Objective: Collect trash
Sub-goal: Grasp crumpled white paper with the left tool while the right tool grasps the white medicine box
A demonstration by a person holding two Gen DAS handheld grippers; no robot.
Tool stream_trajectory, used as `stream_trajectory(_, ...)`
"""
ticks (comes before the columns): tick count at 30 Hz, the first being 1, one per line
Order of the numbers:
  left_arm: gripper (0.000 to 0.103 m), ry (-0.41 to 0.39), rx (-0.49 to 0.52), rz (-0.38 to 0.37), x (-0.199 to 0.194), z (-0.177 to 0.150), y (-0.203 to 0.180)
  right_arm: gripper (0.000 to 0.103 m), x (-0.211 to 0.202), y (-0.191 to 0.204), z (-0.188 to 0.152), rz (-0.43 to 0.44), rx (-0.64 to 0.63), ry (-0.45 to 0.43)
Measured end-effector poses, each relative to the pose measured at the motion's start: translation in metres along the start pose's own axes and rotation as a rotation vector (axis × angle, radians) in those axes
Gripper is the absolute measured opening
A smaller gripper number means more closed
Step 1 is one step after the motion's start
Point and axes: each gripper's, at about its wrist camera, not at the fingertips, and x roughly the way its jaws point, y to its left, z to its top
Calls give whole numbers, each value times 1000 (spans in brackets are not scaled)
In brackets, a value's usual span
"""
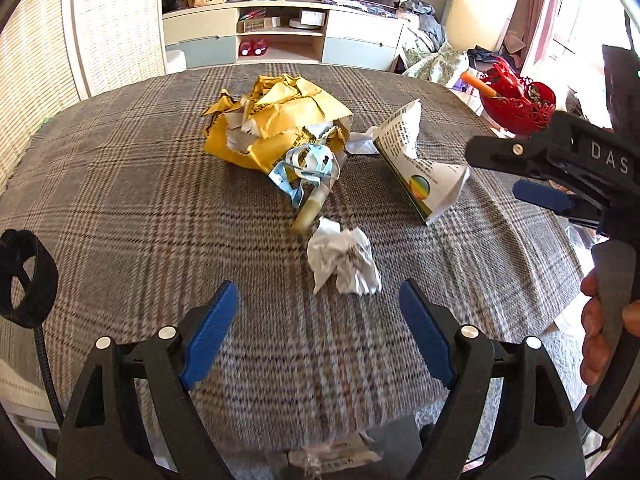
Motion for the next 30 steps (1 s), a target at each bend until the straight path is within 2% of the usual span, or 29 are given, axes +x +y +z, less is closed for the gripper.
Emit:
stream_trajectory(4, 71, 11, -10, -7, 19, 10, 0, 96, 24, 9, 8, 6, -13, 19)
stream_trajectory(8, 59, 18, -7, -21, 31, 15, -2, 95, 42, 15, 13, -6, -33, 34)
stream_trajectory(12, 43, 32, -3, -46, 40, 16, -4, 80, 55, 14, 11, -29, -49, 64)
stream_trajectory(14, 38, 33, 2, -59, 43, 16, -5, 73, 59, 10, 8, -40, -52, 77)
stream_trajectory(20, 20, 18, 15, -67, 40, 16, -7, 67, 59, 11, -1, -52, -88, 72)
stream_trajectory(25, 16, 16, 32, -70, 29, 9, -8, 67, 44, 15, -23, -40, -89, 94)
stream_trajectory(30, 15, 24, 41, -63, 11, -13, -8, 67, 25, 13, -49, -32, -95, 115)
